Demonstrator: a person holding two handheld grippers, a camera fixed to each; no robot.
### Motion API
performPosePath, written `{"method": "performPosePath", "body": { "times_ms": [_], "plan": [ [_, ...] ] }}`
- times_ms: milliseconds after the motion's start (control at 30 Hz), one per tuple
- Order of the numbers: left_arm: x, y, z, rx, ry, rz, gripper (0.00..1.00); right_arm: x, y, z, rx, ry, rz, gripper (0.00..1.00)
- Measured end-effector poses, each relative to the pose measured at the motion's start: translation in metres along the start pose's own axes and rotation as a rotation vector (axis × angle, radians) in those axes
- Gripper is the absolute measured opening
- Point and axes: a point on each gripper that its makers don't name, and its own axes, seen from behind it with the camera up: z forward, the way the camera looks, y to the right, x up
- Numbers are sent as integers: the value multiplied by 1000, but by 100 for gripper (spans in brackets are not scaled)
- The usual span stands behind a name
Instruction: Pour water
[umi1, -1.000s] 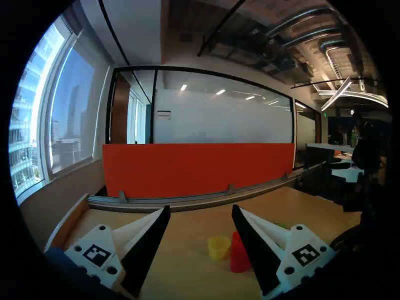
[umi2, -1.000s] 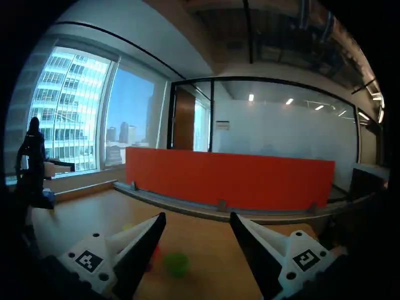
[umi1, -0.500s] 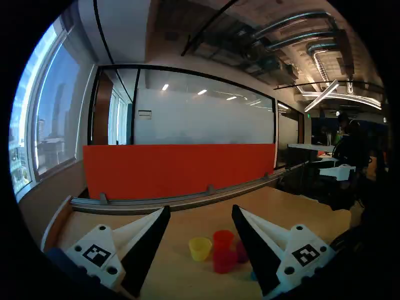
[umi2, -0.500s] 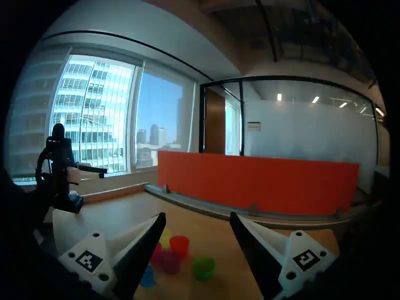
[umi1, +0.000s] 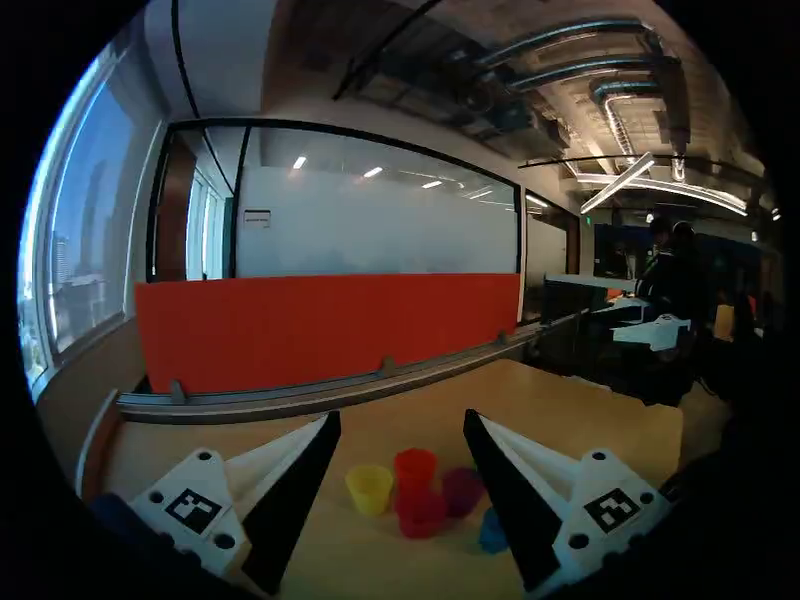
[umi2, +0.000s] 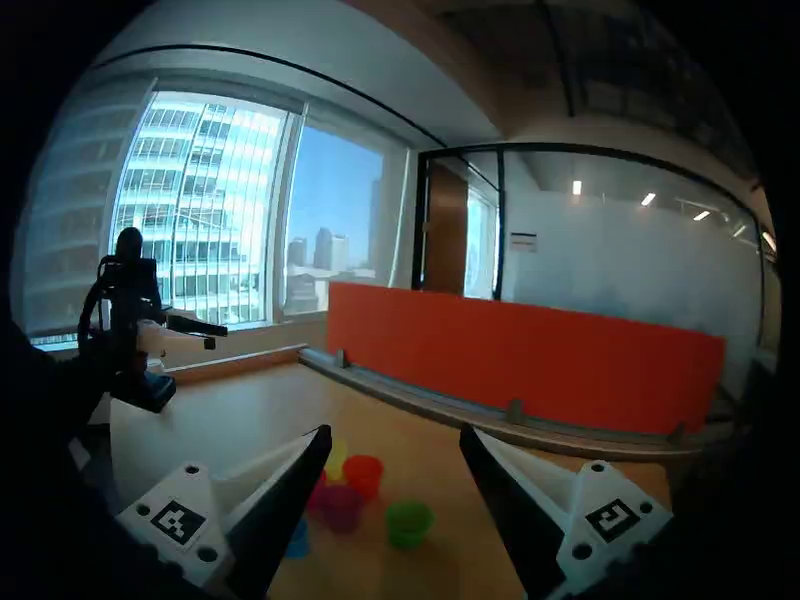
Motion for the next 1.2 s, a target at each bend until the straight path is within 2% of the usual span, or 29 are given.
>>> {"method": "performPosePath", "body": {
  "times_ms": [200, 600, 867, 1200],
  "plan": [
    [-8, 13, 2, -51, -24, -2, 91, -12, 0, 0, 17, -42, -7, 99],
    [-24, 25, 8, -116, -51, 18, 91, -29, 4, 1, 31, -97, -7, 99],
    [-37, 37, 11, -165, -62, 36, 91, -47, 4, 4, 39, -143, -19, 99],
    [-65, 45, 17, -199, -107, 64, 91, -64, 5, 9, 46, -175, -18, 99]
  ]
}}
